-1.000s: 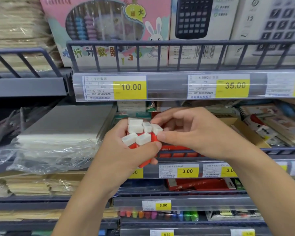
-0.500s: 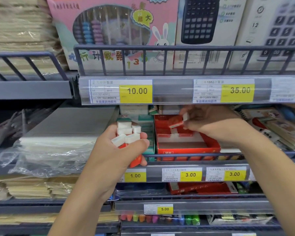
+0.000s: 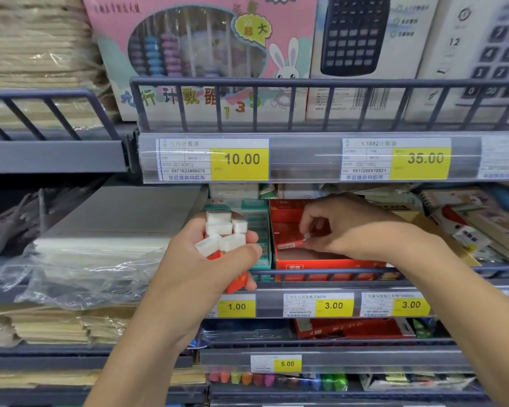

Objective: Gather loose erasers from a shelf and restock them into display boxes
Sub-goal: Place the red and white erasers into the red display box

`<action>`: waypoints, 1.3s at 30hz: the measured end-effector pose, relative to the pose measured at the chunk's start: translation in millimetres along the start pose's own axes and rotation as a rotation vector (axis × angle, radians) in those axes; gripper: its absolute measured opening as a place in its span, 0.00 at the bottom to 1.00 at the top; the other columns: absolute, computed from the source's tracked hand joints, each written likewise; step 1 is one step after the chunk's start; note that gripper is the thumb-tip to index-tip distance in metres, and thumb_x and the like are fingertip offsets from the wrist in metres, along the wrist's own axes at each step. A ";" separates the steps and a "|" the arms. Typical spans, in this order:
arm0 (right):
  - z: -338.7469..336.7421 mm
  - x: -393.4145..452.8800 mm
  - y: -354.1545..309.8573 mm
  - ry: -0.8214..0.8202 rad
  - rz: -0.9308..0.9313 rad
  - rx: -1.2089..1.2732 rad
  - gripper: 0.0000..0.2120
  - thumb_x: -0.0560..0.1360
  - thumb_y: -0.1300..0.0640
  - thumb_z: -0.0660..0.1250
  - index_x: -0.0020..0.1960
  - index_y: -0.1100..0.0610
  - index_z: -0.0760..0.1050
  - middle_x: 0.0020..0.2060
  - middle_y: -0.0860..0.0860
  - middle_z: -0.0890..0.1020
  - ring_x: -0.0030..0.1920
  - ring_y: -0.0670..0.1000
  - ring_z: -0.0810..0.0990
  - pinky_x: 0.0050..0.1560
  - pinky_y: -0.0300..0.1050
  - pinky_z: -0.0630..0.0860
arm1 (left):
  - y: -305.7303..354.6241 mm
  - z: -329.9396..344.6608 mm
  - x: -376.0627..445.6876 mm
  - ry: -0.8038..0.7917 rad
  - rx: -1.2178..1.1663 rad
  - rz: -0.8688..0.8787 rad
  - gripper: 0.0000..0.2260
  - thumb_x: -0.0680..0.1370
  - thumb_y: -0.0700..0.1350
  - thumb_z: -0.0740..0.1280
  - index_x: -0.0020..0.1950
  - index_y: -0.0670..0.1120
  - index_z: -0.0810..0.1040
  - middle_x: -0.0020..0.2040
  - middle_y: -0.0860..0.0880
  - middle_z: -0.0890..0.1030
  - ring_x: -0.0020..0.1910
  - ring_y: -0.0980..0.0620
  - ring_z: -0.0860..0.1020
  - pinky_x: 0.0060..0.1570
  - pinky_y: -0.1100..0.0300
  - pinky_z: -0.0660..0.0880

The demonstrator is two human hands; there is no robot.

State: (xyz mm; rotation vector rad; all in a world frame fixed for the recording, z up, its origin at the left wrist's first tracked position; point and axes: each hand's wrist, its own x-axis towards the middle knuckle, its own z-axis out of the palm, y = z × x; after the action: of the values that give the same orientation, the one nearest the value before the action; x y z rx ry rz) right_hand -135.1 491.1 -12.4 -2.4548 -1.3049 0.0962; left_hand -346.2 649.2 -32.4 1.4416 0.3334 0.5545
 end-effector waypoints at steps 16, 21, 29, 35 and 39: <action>-2.1 4.9 -3.3 -0.104 -0.029 -0.026 0.05 0.72 0.44 0.74 0.45 0.43 0.80 0.42 0.39 0.82 0.44 0.42 0.80 0.47 0.44 0.79 | 5.6 5.2 -8.3 -0.031 0.047 0.005 0.12 0.72 0.37 0.79 0.50 0.50 0.84 0.49 0.48 0.88 0.30 0.49 0.82 0.30 0.66 0.75; -6.4 -13.3 -15.4 0.074 -0.072 0.101 0.07 0.73 0.40 0.71 0.47 0.41 0.80 0.41 0.39 0.81 0.43 0.40 0.79 0.45 0.39 0.75 | 5.3 10.7 -10.5 -0.060 0.048 0.026 0.10 0.68 0.43 0.77 0.46 0.54 0.85 0.47 0.49 0.87 0.30 0.49 0.81 0.31 0.65 0.75; -4.3 -45.4 -61.2 0.027 -0.263 0.699 0.12 0.75 0.50 0.74 0.58 0.49 0.84 0.50 0.49 0.85 0.50 0.58 0.82 0.53 0.58 0.79 | 4.7 18.4 -13.6 -0.137 0.021 0.017 0.18 0.63 0.49 0.78 0.51 0.53 0.85 0.42 0.44 0.86 0.30 0.46 0.81 0.31 0.62 0.76; 1.0 -46.7 -62.2 0.055 -0.243 0.871 0.09 0.74 0.59 0.75 0.53 0.57 0.83 0.48 0.54 0.86 0.47 0.61 0.83 0.52 0.56 0.82 | 6.7 21.0 -16.3 -0.146 0.020 0.029 0.17 0.63 0.50 0.79 0.50 0.53 0.85 0.45 0.42 0.86 0.30 0.46 0.83 0.31 0.63 0.76; 2.2 -44.8 -60.8 0.117 -0.181 1.110 0.08 0.72 0.60 0.71 0.51 0.58 0.80 0.43 0.54 0.84 0.40 0.51 0.81 0.46 0.45 0.78 | 5.3 17.6 -14.5 -0.103 0.011 0.019 0.16 0.63 0.50 0.80 0.49 0.52 0.84 0.48 0.44 0.87 0.32 0.45 0.83 0.37 0.51 0.79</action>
State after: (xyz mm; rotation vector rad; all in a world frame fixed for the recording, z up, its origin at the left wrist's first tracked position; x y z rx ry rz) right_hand -209.2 486.2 1.5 -1.3736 -0.9971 0.4745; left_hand -349.7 626.8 -26.8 1.4793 0.2422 0.4923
